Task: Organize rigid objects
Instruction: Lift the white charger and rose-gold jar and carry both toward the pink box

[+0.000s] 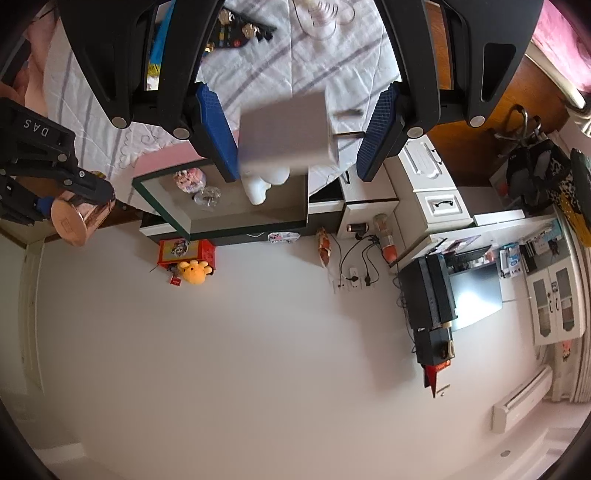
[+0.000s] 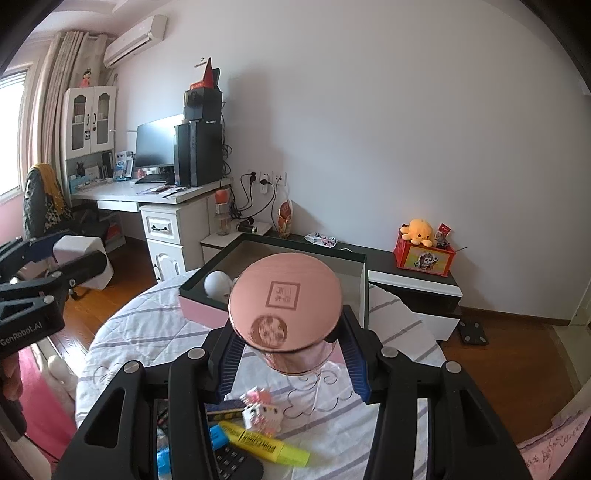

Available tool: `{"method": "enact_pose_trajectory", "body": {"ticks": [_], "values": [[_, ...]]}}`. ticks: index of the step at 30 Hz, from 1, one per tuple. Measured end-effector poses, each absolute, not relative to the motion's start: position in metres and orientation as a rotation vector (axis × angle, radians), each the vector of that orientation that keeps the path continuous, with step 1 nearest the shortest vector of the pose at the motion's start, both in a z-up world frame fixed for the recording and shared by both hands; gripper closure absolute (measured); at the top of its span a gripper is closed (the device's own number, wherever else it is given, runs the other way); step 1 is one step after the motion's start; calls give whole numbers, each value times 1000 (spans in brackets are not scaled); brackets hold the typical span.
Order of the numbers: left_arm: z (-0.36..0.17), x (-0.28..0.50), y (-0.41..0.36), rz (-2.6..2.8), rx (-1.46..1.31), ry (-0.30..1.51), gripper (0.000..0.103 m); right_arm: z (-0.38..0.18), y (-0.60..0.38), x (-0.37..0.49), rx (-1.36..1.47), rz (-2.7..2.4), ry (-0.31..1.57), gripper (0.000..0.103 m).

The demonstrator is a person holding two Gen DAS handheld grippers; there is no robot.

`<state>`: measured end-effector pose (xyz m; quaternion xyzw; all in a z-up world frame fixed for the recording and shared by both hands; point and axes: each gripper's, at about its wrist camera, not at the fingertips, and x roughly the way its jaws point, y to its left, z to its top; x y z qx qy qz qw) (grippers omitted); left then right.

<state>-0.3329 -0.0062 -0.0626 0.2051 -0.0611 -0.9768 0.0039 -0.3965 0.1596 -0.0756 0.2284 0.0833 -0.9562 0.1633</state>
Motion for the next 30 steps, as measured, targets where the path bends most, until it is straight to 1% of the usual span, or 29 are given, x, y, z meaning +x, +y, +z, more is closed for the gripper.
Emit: {"method": "enact_pose_trajectory", "body": {"ticks": [4, 5, 6, 7, 8, 13, 14, 16, 19, 21, 22, 23, 24, 25, 30], "values": [[-65, -364, -4, -3079, 677, -199, 36, -74, 157, -418, 639, -2723, 258, 54], [-66, -371, -3, -3091, 680, -195, 43, -74, 156, -427, 641, -2713, 261, 56], [-69, -379, -2, -3107, 691, -187, 56, -76, 155, -434, 652, -2704, 268, 67], [-73, -390, -2, -3114, 739, -175, 58, -79, 154, -441, 674, -2693, 273, 78], [-77, -398, -3, -3115, 774, -159, 57, -85, 152, -452, 715, -2667, 274, 80], [-117, -422, -6, -3094, 944, -131, 57, -120, 165, -465, 813, -2641, 224, 79], [-122, -424, -7, -3102, 975, -110, 57, -128, 170, -464, 845, -2624, 213, 77], [-138, -427, -11, -3102, 1035, -71, 56, -142, 182, -462, 881, -2614, 188, 63], [-158, -428, -8, -3069, 1103, -92, 54, -163, 206, -457, 948, -2636, 147, 62], [-166, -427, -3, -3061, 1153, -103, 41, -170, 225, -451, 995, -2645, 64, 62], [-167, -426, 1, -3079, 1160, -111, 39, -170, 234, -441, 976, -2654, 34, 57], [-167, -424, 6, -3096, 1157, -124, 34, -169, 238, -436, 971, -2655, 18, 50], [-165, -424, 11, -3108, 1164, -128, 27, -168, 243, -429, 981, -2663, 0, 32], [-165, -423, 16, -3121, 1172, -129, 25, -166, 245, -425, 983, -2675, -9, 24], [-164, -416, 45, -3161, 1214, -196, 18, -180, 247, -408, 1027, -2667, -6, 24]]}}
